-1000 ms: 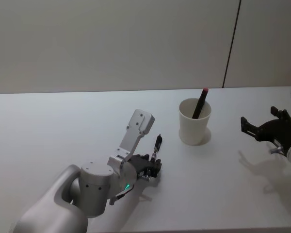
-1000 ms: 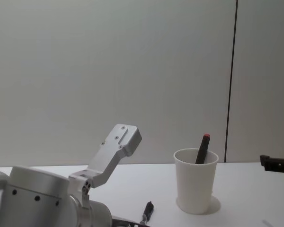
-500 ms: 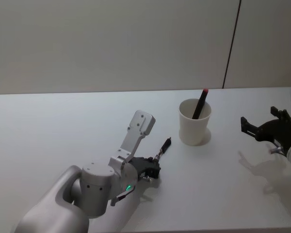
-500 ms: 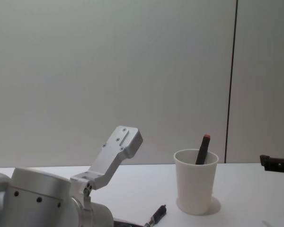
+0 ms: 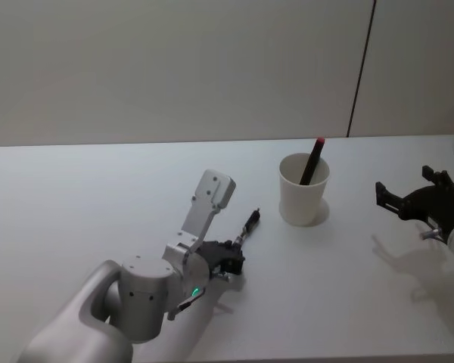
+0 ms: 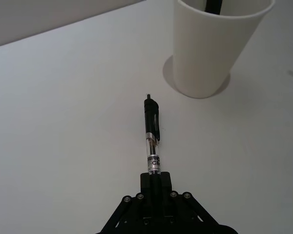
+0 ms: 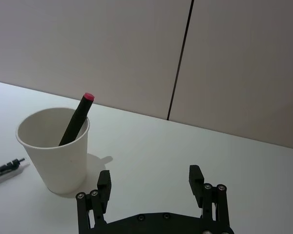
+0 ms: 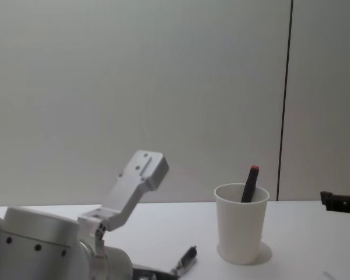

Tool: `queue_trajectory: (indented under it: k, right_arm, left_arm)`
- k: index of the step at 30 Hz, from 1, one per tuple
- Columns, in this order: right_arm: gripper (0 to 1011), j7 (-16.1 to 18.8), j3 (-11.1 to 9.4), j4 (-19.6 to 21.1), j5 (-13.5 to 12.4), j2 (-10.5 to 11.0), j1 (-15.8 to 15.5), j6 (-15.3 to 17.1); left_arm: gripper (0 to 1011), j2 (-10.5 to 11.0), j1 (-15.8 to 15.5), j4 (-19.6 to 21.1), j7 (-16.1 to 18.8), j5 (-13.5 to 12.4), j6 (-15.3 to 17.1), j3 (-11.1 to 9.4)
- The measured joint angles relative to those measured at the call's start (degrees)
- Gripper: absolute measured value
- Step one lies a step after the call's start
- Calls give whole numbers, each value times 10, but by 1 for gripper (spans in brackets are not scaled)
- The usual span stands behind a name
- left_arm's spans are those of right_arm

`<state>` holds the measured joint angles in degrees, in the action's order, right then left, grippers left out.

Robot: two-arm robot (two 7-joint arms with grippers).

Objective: Place the pen into the pen holder.

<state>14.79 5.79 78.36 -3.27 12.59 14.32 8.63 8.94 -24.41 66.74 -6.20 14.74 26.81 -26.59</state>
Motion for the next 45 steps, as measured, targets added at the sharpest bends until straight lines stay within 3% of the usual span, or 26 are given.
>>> queue_trajectory:
  k: [14,22,32,45]
  right_arm:
    - [1001,0,0,0,0,0,0,0]
    - [1001,0,0,0,0,0,0,0]
    - [1001,0,0,0,0,0,0,0]
    - [1001,0,0,0,0,0,0,0]
  left_arm:
    - [130,37,49,101,70,6,-16,20]
    - [130,58,78,148,88,4,-35,27]
    - [129,87,105,195,69,-18,-89,34]
    - [129,118,126,226,9,-47,-192,43]
